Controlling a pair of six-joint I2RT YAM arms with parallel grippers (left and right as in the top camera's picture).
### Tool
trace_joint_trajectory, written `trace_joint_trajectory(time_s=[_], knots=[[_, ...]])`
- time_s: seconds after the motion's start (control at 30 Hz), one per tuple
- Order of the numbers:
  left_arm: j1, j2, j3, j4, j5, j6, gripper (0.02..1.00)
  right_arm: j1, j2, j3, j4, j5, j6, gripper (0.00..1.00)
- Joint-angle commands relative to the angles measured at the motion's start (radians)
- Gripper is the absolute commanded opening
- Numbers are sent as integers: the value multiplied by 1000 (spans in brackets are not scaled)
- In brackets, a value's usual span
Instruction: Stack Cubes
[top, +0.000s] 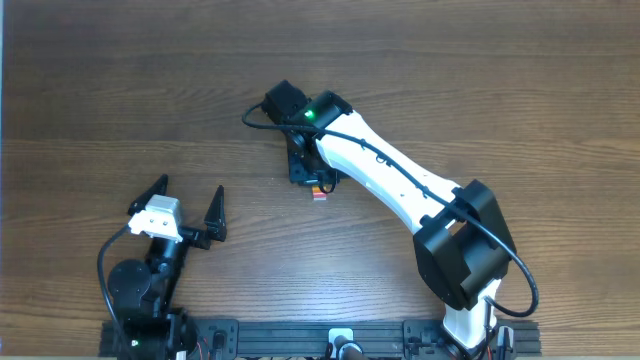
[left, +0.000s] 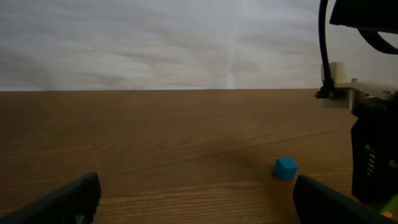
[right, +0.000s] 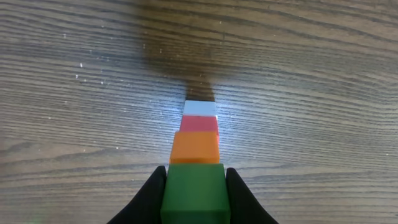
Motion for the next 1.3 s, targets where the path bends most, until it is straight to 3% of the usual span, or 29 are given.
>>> trace_joint_trajectory(time_s=[0.03,1.17,1.3], knots=[[5,-5,-6,3,14,15,998,11,-40,-5,4,-4,18,9],[5,-5,-6,3,14,15,998,11,-40,-66,60,0,18,18],[5,-5,-6,3,14,15,996,11,-40,-67,60,0,18,115]])
